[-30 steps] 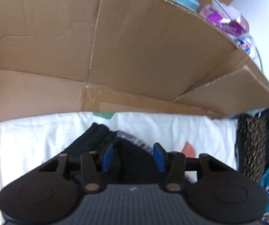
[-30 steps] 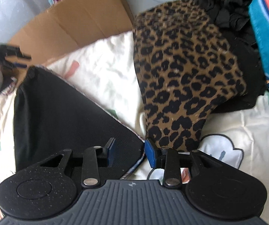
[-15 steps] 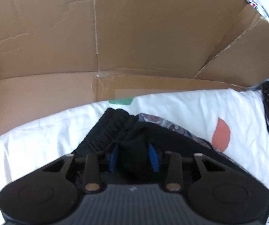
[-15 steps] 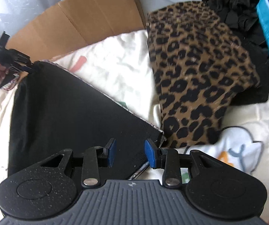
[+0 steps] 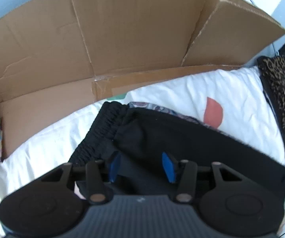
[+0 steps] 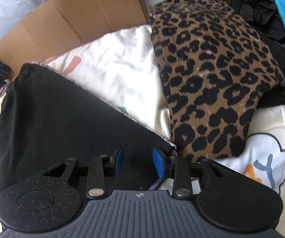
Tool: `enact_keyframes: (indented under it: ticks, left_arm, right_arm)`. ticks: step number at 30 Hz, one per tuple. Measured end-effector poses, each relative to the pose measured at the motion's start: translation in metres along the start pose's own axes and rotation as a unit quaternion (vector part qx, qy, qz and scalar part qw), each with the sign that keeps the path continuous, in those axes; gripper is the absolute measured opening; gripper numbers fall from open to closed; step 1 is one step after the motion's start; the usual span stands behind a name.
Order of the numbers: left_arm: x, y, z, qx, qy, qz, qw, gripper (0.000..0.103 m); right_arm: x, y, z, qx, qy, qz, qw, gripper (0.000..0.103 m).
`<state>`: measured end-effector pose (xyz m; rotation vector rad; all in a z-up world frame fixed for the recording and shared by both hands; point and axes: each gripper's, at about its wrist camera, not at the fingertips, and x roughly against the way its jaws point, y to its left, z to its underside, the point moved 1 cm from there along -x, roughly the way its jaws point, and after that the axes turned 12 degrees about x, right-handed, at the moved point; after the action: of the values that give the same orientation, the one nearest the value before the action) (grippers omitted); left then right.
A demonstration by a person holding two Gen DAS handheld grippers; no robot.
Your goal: Fold clothes
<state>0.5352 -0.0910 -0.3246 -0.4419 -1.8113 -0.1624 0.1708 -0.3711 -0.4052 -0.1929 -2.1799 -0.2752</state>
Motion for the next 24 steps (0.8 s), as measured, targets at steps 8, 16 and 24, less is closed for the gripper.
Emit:
enact_keyframes:
  ticks: [8,16,24]
  left_arm:
    - [-0.022,0.020,0.028,-0.071,-0.023,0.045,0.9962,0.048]
    - [-0.047,0.041,0.048,-0.128,-0.050,0.019,0.9903,0.048]
    - [-0.023,0.050,0.074,-0.181,-0.070,0.001,0.9811,0.046]
  right_arm:
    - [-0.005,0.011,-0.012,0.008,-0.001,0.035,0.999,0.040]
    - [-0.017,0.015,-0.002,0.033,0.038,0.049,0.998,0.039]
    - [-0.022,0.030,-0.020,0.064,0.084,0.076,0.991,0.039]
